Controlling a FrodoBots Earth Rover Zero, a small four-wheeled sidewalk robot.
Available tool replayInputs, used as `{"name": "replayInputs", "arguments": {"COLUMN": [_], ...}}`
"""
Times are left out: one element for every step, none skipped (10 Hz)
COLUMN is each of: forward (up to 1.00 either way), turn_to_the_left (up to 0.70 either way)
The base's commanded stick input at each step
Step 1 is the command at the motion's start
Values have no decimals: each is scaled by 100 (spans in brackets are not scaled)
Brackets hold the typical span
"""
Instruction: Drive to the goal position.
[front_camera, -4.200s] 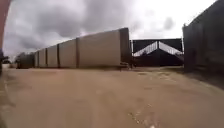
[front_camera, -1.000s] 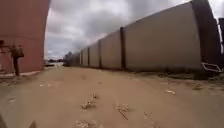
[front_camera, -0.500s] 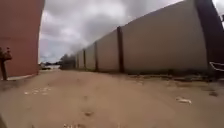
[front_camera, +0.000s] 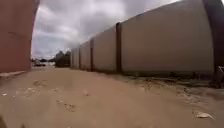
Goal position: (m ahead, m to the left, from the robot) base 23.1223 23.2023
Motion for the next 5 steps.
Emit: {"name": "replayInputs", "arguments": {"forward": [100,100,100,100,100], "turn_to_the_left": [0,0,0,0,0]}}
